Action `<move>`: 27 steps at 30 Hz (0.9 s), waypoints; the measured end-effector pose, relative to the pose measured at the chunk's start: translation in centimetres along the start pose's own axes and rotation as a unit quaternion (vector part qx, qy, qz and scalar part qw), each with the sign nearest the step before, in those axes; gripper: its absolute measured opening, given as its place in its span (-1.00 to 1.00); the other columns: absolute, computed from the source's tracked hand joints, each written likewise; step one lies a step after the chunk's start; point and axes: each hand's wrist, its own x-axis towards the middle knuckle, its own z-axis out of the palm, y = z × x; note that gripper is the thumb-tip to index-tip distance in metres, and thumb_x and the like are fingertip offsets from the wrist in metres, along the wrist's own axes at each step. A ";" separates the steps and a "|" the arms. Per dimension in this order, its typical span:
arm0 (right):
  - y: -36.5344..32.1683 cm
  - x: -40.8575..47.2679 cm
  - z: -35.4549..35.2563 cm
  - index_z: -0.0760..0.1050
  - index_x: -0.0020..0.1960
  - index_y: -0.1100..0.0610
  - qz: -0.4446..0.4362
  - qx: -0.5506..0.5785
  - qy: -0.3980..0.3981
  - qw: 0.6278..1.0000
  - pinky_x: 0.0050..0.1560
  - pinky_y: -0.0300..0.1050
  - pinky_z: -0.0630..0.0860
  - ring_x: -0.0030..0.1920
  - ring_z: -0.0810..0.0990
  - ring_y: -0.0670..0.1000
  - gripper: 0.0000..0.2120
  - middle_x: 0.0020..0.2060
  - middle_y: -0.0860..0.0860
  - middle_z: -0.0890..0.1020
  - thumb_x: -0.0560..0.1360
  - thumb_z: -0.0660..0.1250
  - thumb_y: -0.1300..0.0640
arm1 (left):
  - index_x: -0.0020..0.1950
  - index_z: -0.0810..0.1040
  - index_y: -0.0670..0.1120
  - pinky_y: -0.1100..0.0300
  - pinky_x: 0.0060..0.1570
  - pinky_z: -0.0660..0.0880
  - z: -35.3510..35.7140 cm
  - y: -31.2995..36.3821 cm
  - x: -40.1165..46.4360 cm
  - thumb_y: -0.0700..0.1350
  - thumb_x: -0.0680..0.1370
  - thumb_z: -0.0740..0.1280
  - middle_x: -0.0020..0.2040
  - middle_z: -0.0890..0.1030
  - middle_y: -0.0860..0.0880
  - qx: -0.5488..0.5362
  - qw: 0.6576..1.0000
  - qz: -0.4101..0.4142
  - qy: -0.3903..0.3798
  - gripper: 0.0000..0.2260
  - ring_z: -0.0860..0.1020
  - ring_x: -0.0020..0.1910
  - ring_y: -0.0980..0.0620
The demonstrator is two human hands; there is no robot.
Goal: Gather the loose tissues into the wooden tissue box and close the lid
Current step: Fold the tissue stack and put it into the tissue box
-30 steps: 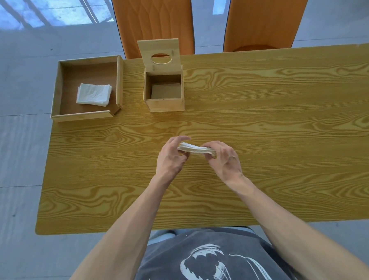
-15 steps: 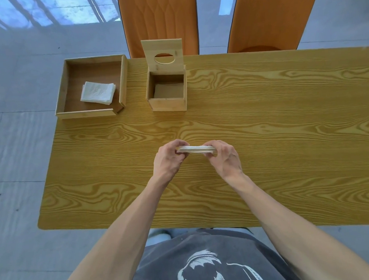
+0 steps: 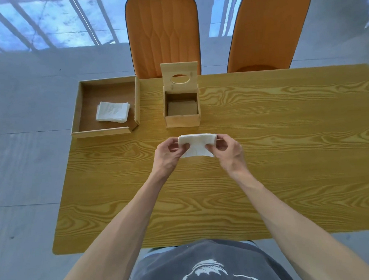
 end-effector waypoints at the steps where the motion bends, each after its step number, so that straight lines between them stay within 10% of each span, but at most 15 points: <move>1: -0.7 0.4 0.2 0.59 0.19 0.13 0.002 0.009 0.005 1.000 -0.05 -0.27 0.59 -0.10 0.65 -0.10 -0.67 -0.10 -0.07 0.67 0.48 0.48 0.05 | 0.02 0.62 0.04 0.24 -0.12 0.57 -0.5 0.4 0.4 0.00 0.50 0.49 -0.08 0.69 0.01 -0.005 1.000 0.003 0.005 -0.86 0.65 -0.06 0.04; 8: -5.4 4.0 1.1 0.60 0.18 0.09 -0.005 0.052 -0.002 0.999 -0.14 0.10 0.69 -0.14 0.70 -0.03 -0.74 -0.11 -0.04 0.70 0.55 0.38 0.00 | 0.22 0.61 -0.10 0.06 0.00 0.64 -3.4 3.8 3.8 0.03 0.56 0.41 0.02 0.68 -0.05 -0.003 0.998 0.012 0.061 -0.70 0.65 0.05 -0.03; 27: -8.5 13.6 2.4 0.57 0.26 0.05 -0.151 -0.250 0.025 0.956 -0.01 0.03 0.62 -0.05 0.67 0.11 -0.74 0.06 0.11 0.68 0.60 0.28 0.11 | 0.27 0.59 0.08 -0.01 0.00 0.60 -5.3 8.3 11.2 0.07 0.62 0.28 0.05 0.70 -0.05 0.236 0.967 0.095 0.025 -0.74 0.65 -0.01 -0.05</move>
